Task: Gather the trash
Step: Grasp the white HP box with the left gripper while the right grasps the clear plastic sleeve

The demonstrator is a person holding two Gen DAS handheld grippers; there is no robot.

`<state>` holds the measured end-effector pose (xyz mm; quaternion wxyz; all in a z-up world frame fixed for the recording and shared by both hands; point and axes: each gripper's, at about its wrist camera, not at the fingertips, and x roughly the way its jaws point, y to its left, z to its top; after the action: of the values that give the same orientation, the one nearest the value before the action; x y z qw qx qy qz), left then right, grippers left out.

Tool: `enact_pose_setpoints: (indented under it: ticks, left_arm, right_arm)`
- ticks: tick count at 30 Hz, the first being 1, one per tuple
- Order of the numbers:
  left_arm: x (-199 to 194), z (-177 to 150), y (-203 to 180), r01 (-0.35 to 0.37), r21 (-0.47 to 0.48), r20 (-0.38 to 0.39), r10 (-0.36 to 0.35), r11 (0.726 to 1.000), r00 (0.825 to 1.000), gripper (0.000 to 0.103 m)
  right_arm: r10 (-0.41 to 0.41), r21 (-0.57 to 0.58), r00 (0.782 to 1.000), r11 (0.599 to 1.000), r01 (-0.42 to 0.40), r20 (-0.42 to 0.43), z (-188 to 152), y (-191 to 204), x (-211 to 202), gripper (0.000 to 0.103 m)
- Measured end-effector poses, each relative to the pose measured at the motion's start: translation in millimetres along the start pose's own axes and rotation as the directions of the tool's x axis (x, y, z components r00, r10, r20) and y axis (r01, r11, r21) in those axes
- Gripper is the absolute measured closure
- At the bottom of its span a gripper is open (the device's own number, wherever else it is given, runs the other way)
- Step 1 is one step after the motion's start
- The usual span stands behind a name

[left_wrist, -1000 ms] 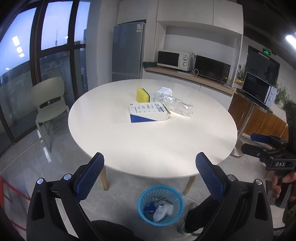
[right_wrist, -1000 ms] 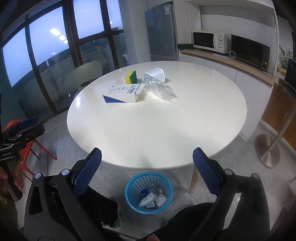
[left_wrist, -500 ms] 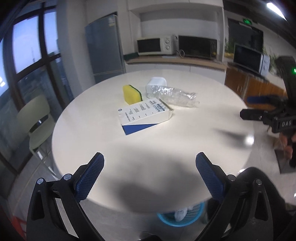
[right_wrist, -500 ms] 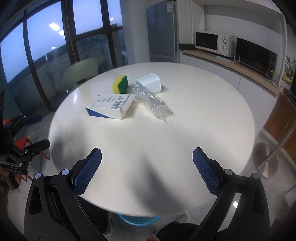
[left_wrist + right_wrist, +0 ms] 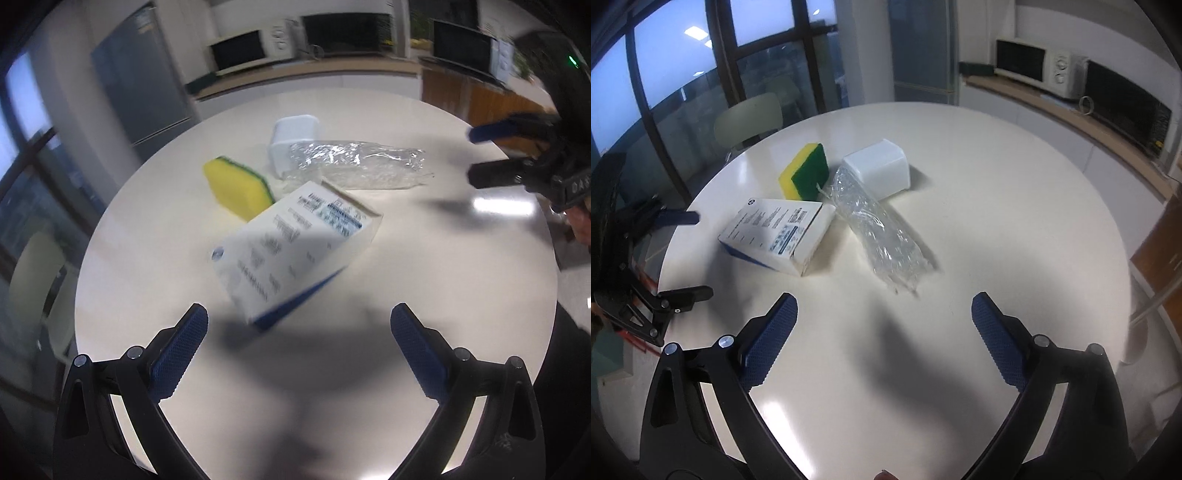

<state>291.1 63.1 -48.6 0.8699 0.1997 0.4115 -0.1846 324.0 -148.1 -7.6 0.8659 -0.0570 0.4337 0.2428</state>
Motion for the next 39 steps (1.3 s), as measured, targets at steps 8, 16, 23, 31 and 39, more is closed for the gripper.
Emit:
enact_pose_setpoints:
  ticks: [8,16,23,31,39]
  left_arm:
    - [29,15,14,0.035,0.186,-0.115,-0.013,0.982,0.993,0.006]
    - [50,23,16,0.12,0.276,-0.201,-0.065,0.954,0.977,0.006]
    - [42,20,21,0.257,0.225,-0.242,-0.201,0.94,0.949,0.006]
    - [26,-7,3,0.302,0.196,-0.261,-0.247,0.933,0.933,0.019]
    - [-18,-47,-9,0.261,-0.011,-0.161,-0.26,0.965,0.952,0.023]
  right_arm:
    - [0.028,-0.029,0.998,0.999,-0.03,-0.052,30,-13,23,0.014]
    - [-0.014,-0.139,0.992,0.99,-0.004,-0.128,37,-9,50,0.033]
    - [0.017,-0.124,0.985,0.992,-0.039,-0.169,38,-13,62,0.057]
    - [0.047,-0.078,0.985,0.995,-0.06,-0.167,27,-14,57,0.073]
    - [0.048,-0.039,0.993,0.998,-0.052,-0.107,4,-15,39,0.076]
